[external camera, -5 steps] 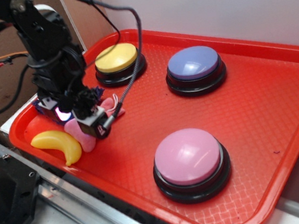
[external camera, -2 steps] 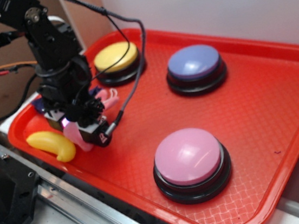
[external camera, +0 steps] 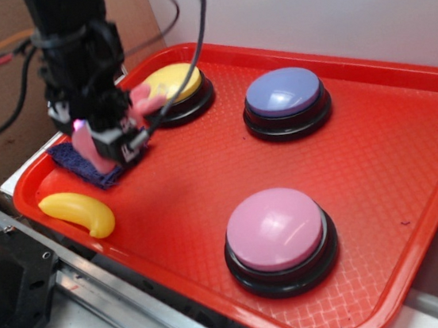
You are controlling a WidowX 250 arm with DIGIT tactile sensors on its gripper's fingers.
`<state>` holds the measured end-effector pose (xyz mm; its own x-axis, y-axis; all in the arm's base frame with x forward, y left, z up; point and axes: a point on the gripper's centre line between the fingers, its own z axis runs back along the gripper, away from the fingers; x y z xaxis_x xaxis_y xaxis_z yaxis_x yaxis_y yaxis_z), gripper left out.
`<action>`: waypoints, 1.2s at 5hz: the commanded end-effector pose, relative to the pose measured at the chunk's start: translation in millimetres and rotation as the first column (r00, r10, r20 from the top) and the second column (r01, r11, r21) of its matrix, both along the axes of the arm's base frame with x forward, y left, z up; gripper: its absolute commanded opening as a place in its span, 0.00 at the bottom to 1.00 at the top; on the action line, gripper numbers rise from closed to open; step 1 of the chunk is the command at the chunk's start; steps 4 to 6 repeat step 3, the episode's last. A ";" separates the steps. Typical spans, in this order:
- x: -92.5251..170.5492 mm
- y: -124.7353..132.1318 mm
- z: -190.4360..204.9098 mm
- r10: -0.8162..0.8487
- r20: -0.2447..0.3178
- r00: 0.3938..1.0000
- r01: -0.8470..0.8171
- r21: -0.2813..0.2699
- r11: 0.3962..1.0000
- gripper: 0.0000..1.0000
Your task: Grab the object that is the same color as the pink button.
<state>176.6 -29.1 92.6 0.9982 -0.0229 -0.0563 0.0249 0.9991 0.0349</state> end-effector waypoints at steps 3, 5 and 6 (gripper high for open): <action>7.8 -17.4 110.1 0.013 0.188 0.982 -0.022 0.047 0.999 0.00; 7.8 -17.4 110.1 0.013 0.188 0.982 -0.022 0.047 0.999 0.00; 7.8 -17.4 110.1 0.013 0.188 0.982 -0.022 0.047 0.999 0.00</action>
